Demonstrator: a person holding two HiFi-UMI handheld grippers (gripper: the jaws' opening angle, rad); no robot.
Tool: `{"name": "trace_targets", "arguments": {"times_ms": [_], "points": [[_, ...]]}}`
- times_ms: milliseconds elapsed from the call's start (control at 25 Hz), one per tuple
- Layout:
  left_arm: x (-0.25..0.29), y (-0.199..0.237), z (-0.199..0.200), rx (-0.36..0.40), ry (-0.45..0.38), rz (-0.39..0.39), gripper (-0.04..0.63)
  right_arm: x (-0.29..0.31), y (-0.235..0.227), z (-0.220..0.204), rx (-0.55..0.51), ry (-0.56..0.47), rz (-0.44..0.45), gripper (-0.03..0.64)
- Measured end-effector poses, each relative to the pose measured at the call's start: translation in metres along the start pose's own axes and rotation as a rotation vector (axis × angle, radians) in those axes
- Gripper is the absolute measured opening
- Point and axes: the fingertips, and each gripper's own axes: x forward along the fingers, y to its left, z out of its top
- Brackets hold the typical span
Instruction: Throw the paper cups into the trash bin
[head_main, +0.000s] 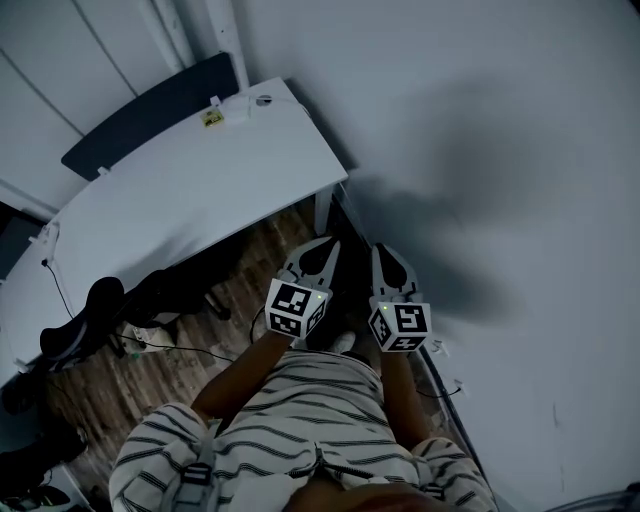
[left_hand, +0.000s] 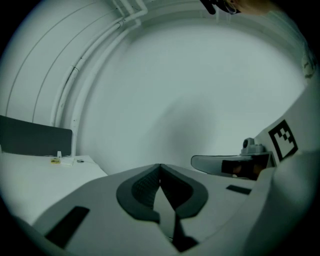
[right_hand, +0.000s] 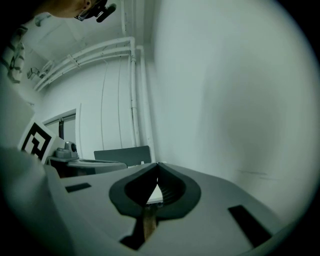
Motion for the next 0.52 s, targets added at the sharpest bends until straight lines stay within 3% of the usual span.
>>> {"name": "trace_targets", "arguments": {"times_ms": [520], "points": [[0.001, 0.02, 0.044, 0.018, -0.118, 0.042, 0.023, 0.021, 0.015, 0.038, -0.057, -0.087, 0.073, 0.017]]}}
